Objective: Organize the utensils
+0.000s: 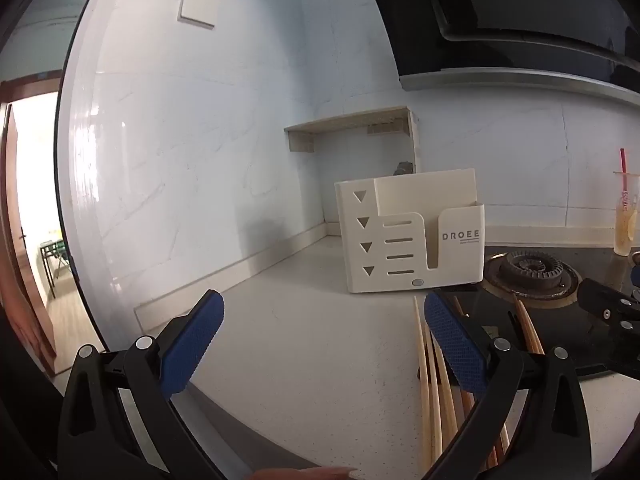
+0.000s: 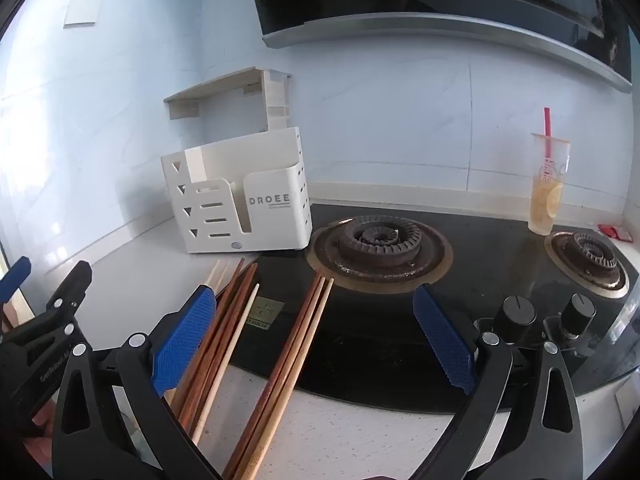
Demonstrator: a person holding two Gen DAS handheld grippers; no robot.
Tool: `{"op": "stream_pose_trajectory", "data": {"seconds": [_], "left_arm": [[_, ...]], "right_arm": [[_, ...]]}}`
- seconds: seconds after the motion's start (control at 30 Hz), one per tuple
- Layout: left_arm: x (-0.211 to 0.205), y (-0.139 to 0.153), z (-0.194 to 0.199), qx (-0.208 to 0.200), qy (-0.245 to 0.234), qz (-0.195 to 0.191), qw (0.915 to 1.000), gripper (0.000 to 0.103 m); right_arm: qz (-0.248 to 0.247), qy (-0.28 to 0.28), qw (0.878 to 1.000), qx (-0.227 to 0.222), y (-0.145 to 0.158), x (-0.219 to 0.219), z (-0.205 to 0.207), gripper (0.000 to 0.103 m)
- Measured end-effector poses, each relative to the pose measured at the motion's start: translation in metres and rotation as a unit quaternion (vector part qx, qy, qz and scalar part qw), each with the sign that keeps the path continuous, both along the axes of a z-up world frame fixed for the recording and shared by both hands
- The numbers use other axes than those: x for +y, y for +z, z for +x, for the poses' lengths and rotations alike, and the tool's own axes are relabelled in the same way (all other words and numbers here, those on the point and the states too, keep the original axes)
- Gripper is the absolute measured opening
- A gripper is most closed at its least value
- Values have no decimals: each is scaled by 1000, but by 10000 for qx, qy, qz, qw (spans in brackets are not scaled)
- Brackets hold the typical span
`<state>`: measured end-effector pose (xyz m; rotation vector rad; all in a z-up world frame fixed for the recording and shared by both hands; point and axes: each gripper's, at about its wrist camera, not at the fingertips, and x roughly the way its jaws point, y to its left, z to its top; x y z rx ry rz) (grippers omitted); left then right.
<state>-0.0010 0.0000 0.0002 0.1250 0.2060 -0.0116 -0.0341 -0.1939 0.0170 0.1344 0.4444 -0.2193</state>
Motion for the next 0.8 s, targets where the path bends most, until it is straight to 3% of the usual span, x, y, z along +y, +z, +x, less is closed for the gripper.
{"op": "stream_pose_trajectory", "data": {"seconds": [0.13, 0.33, 0.47, 0.63, 0.8], "left_arm": [[0, 2, 2, 46, 13, 17, 10000, 98], [1, 15, 9, 165, -14, -51, 9998, 98], [0, 17, 6, 186, -9, 16, 9998, 98], [2, 16, 14, 415, -66, -195, 9989, 98], [2, 16, 19, 505, 1, -204, 9985, 98]], "right_arm": [[-435, -103, 9986, 266, 0, 15, 11, 99], [-134, 21, 9993, 349, -6, 5, 11, 99], [-246, 49, 9989, 392, -7, 12, 11, 99], [-448, 66, 9986, 279, -3, 20, 8, 99], [-61, 93, 9993, 362, -1, 10, 11, 99]]}}
